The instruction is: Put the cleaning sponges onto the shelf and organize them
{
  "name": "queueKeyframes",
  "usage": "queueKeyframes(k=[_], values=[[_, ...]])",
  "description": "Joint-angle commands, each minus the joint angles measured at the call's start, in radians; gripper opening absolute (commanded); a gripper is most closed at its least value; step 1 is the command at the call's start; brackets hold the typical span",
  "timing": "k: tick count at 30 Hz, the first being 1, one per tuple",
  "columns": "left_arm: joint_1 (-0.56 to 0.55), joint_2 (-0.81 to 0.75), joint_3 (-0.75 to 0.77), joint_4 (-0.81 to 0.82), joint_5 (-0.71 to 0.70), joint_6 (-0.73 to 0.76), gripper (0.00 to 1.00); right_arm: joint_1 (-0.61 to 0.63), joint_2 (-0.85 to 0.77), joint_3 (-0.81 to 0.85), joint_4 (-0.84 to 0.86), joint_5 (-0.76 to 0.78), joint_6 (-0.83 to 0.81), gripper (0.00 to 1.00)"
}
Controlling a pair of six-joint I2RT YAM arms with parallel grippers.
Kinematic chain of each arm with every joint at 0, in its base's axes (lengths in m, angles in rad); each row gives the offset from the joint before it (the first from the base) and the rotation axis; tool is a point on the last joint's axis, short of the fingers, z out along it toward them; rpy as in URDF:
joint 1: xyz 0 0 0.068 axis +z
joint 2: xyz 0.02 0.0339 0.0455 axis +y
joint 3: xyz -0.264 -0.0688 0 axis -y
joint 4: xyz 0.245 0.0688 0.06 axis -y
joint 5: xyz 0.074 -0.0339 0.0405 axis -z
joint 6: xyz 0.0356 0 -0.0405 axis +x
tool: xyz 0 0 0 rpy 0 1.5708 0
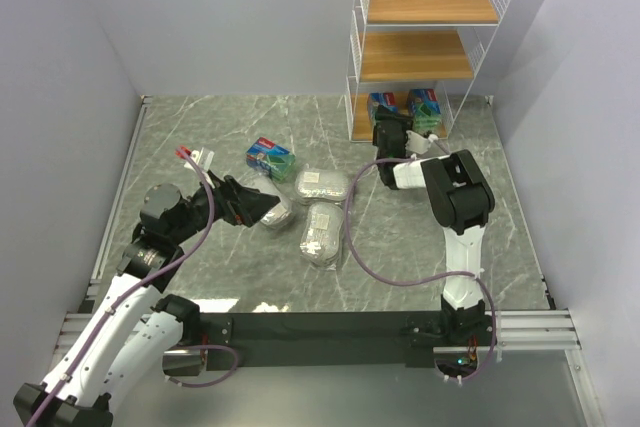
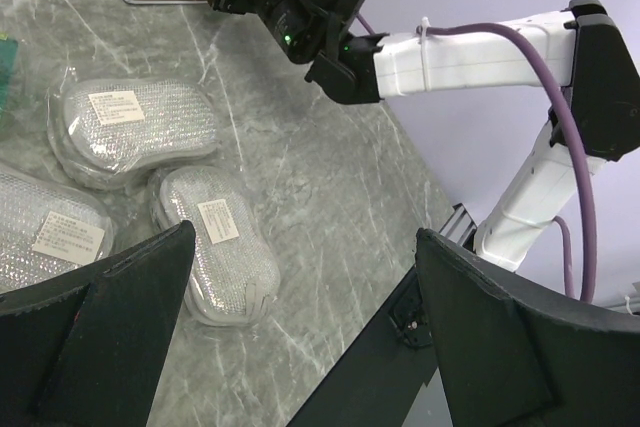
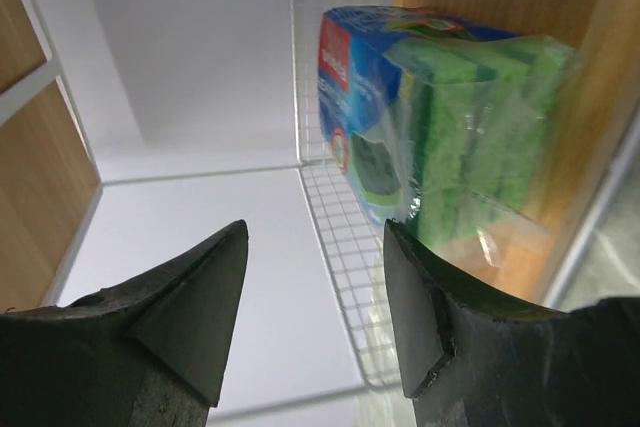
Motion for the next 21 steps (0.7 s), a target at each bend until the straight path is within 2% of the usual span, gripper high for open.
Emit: queueKeyframes(k=[1, 7, 12, 16, 21], values=[[-0.004, 0.003, -0.005, 0.040, 0.014, -0.011, 0.99, -0.021, -0.048, -0.052, 0.168, -0.042, -0.066, 0.64], [-0.004, -0.026, -0.003, 0.014, -0.010, -0.001, 0.99, -0.063, -0.082, -0.179, 0.431, -0.119, -0.125, 0.64], [-0.004, -0.042, -0.003, 0.012, -0.021, 0.001, 0.99, -0.083, -0.228, -0.379, 0.564, -0.204, -0.197, 0.64], [-0.004, -0.036, 0.000, 0.020, -0.024, -0.002, 0.99, -0.120, -0.321, -0.482, 0.554, -0.346, -0.198, 0.64], [-0.003, -0.046, -0.002, 0.011, -0.043, 0.004, 0.99, -0.156, -0.478, -0.558, 0.307, -0.564, -0.289, 0.63]])
